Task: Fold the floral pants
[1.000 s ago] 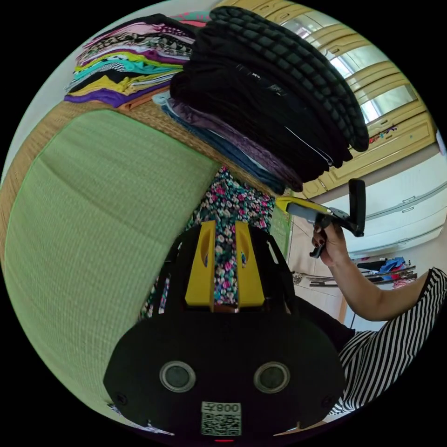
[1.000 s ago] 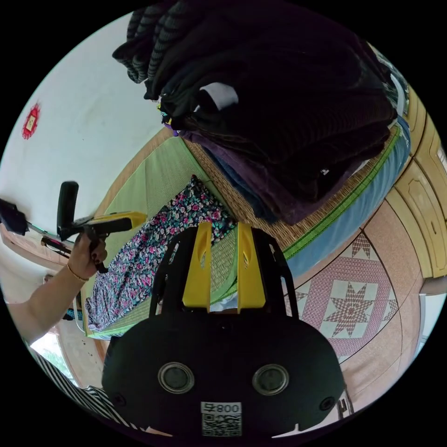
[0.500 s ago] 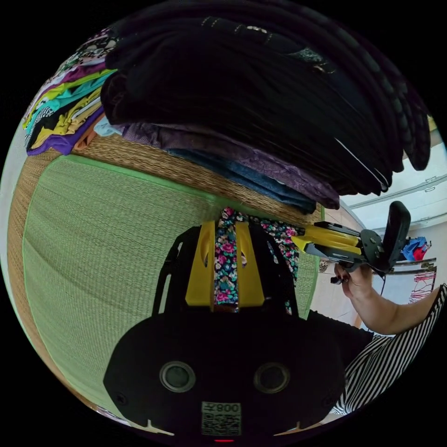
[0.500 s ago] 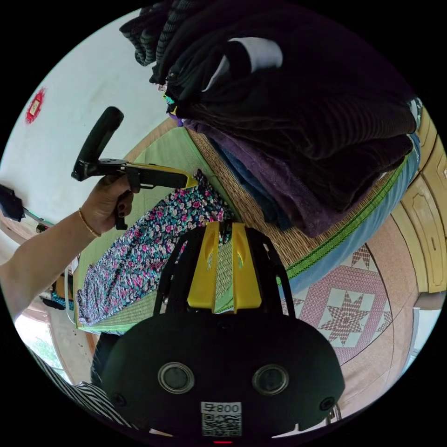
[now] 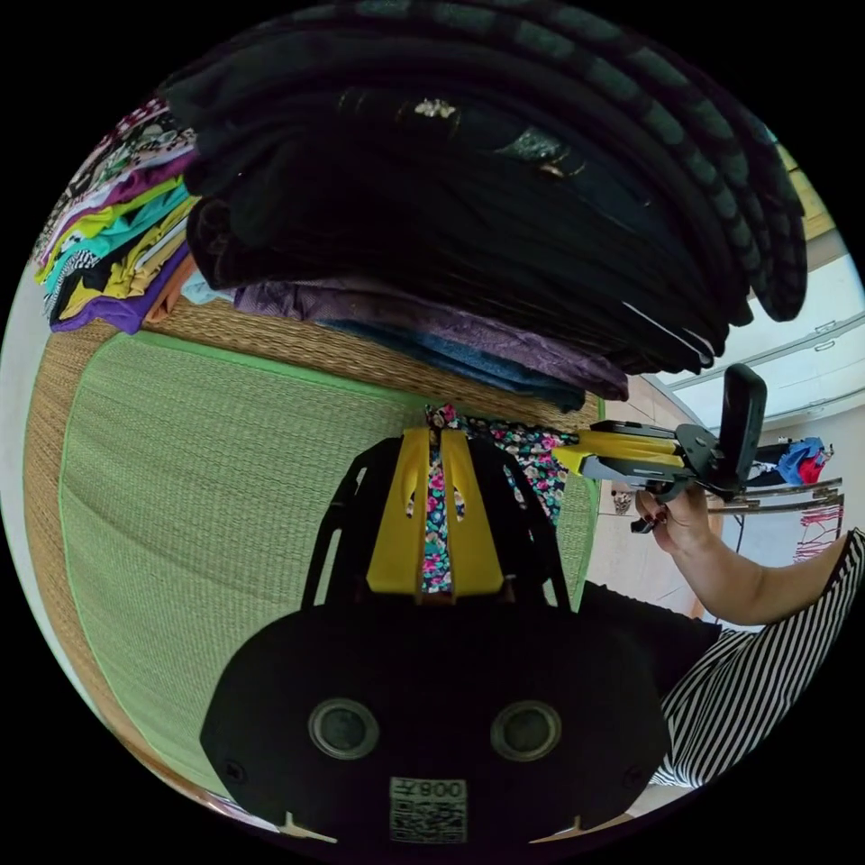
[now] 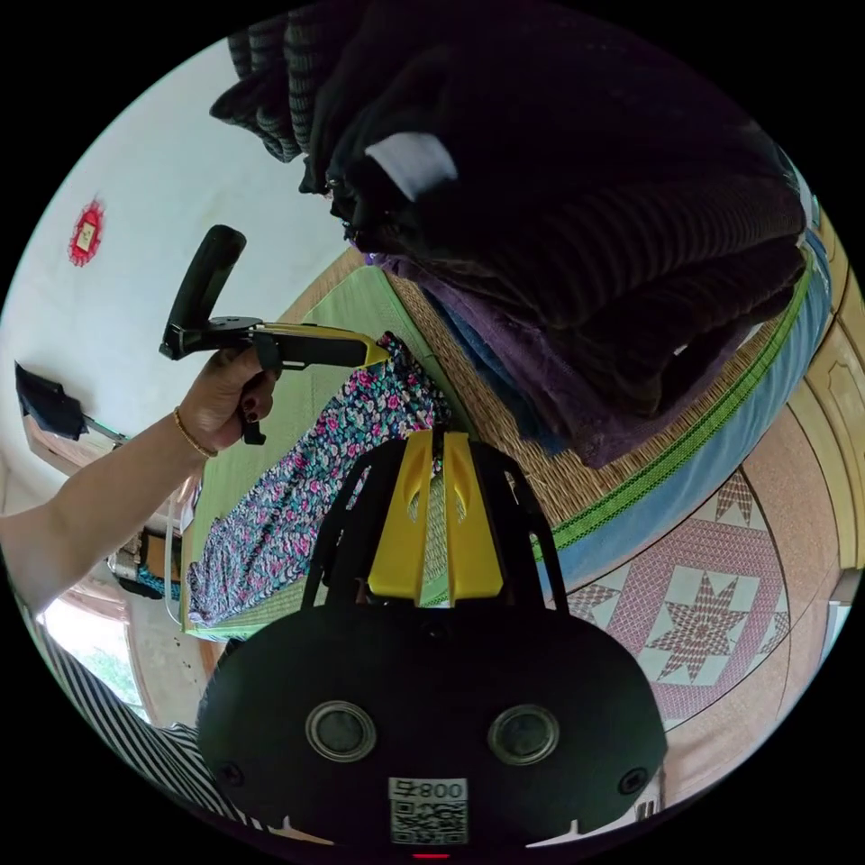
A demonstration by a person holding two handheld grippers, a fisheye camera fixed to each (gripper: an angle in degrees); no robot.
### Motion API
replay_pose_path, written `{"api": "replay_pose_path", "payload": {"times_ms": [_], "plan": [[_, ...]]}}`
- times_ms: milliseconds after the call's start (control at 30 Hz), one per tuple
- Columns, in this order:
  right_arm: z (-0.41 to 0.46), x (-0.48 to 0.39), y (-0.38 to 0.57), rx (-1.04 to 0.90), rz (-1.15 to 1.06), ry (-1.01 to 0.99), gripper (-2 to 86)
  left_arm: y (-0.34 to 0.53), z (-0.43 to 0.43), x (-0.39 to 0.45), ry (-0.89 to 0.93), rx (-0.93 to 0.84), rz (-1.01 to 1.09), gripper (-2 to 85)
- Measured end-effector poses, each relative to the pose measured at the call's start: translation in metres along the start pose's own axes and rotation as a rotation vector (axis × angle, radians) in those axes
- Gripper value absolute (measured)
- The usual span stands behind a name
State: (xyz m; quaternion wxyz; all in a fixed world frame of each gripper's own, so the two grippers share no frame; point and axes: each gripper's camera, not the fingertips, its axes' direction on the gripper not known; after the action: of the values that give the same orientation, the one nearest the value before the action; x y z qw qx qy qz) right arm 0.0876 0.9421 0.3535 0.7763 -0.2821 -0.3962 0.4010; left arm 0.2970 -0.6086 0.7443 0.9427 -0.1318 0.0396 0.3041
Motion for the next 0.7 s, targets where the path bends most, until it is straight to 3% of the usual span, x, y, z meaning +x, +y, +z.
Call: {"api": "replay_pose_path", "payload": {"times_ms": [333, 700], "plan": [[-0.038, -0.076, -0.001, 0.067, -0.102, -0.089, 2.0, 0.045, -0.07, 0.001, 0.052, 0.118, 0.037, 2.5], [-0.038, -0.272, 0.01, 0.0, -0.377, -0.286, 2.0, 0.169, -0.156, -0.01, 0.019, 0.229, 0.009, 2.5]]}}
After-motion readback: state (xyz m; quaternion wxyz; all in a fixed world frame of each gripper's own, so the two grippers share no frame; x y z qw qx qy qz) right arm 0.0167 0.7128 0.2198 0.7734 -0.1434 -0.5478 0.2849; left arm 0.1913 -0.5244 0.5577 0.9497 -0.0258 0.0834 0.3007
